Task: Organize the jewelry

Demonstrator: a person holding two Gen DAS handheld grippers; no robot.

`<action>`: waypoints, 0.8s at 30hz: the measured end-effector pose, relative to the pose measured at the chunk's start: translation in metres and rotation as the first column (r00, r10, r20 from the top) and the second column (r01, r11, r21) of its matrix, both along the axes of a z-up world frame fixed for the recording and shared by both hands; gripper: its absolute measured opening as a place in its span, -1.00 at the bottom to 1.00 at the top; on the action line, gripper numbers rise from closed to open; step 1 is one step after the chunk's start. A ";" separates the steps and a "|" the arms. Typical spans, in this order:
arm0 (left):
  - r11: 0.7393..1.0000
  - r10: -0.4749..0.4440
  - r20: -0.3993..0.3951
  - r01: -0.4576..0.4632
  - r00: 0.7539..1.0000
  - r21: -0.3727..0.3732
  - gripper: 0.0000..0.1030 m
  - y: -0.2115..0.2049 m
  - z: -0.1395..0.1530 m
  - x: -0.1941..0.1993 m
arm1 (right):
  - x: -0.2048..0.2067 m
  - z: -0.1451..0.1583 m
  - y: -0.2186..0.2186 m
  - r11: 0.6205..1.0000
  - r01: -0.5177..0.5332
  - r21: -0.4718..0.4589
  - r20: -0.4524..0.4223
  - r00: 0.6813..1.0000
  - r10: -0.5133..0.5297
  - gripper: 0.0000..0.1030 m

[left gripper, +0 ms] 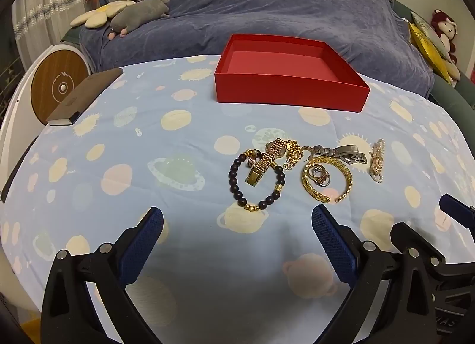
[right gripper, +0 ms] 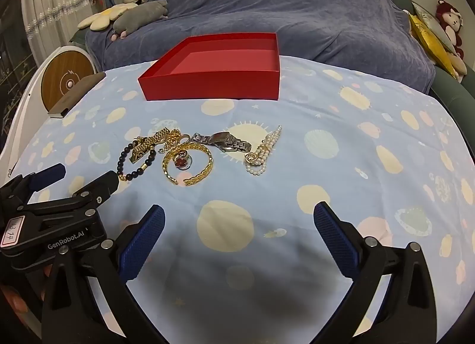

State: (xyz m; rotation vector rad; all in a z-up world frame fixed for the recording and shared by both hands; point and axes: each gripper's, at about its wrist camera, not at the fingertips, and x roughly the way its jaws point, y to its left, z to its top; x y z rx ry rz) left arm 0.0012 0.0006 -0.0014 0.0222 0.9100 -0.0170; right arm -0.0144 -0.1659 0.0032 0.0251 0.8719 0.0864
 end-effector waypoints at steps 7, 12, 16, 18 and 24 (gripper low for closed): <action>1.000 -0.009 0.024 0.009 1.000 0.010 0.90 -0.005 0.003 -0.004 | 0.000 0.000 -0.001 1.000 -0.001 0.004 0.003 1.000 0.001 0.90; 1.000 -0.011 0.014 0.011 1.000 0.008 0.90 -0.006 0.002 -0.002 | -0.002 -0.002 0.000 1.000 0.000 0.000 0.004 1.000 0.000 0.90; 1.000 -0.014 0.011 0.014 1.000 0.006 0.90 -0.003 0.001 -0.003 | 0.000 0.000 0.000 1.000 0.000 0.003 0.003 1.000 0.000 0.90; 1.000 -0.014 0.010 0.014 1.000 0.006 0.90 -0.003 0.001 -0.003 | 0.000 -0.001 0.001 1.000 -0.001 0.000 0.005 1.000 0.001 0.90; 1.000 -0.016 0.007 0.015 1.000 0.010 0.90 -0.004 0.000 -0.002 | -0.002 0.000 -0.001 1.000 -0.001 0.001 0.005 1.000 0.001 0.90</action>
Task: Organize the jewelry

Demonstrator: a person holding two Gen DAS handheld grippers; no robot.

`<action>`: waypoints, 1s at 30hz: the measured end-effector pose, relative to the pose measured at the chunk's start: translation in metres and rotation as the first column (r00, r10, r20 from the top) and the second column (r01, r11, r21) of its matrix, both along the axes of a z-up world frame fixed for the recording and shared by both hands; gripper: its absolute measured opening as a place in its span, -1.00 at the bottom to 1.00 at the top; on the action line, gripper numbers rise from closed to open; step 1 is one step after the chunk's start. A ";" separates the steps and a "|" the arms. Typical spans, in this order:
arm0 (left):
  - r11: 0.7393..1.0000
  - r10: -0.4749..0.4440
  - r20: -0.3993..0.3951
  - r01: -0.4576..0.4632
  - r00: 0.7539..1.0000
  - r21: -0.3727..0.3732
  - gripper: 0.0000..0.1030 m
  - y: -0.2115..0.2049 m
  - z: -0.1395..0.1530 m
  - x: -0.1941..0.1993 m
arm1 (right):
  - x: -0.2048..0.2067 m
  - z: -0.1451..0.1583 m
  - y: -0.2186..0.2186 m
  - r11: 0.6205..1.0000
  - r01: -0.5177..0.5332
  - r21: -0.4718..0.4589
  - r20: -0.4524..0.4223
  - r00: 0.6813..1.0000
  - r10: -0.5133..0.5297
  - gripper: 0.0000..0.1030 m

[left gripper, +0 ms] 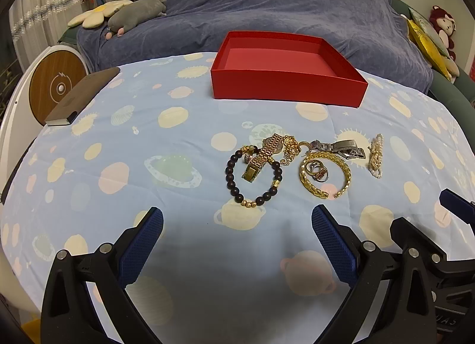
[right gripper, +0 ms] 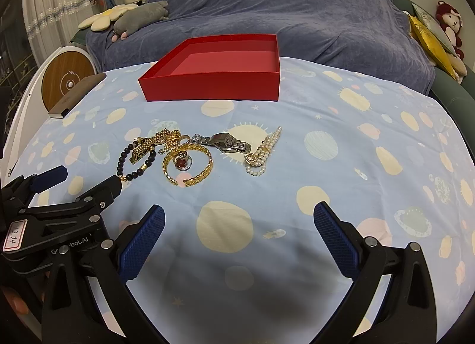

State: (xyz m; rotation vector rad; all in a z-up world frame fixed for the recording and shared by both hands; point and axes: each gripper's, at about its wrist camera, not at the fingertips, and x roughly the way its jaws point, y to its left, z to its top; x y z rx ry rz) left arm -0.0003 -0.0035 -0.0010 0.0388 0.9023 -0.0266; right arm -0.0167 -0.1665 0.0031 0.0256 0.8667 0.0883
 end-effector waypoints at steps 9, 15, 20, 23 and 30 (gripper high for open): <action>1.000 0.001 -0.001 -0.001 1.000 -0.001 0.89 0.000 0.000 0.000 | 0.000 0.000 0.000 1.000 -0.001 0.001 0.002 1.000 0.001 0.90; 1.000 0.001 0.000 -0.001 1.000 -0.001 0.89 0.000 0.000 0.000 | 0.001 -0.001 0.001 1.000 0.000 0.000 0.002 1.000 0.000 0.90; 1.000 0.001 0.000 -0.001 1.000 -0.003 0.89 0.000 0.000 0.000 | 0.000 0.000 0.000 1.000 0.000 0.001 0.003 1.000 0.000 0.90; 1.000 0.001 -0.001 -0.001 1.000 -0.002 0.89 0.000 0.000 -0.001 | 0.000 0.000 0.000 1.000 0.000 0.001 0.002 1.000 0.000 0.90; 1.000 0.000 -0.002 0.000 1.000 -0.004 0.89 -0.002 -0.001 -0.001 | 0.001 0.001 0.000 1.000 0.001 0.002 0.002 1.000 -0.001 0.90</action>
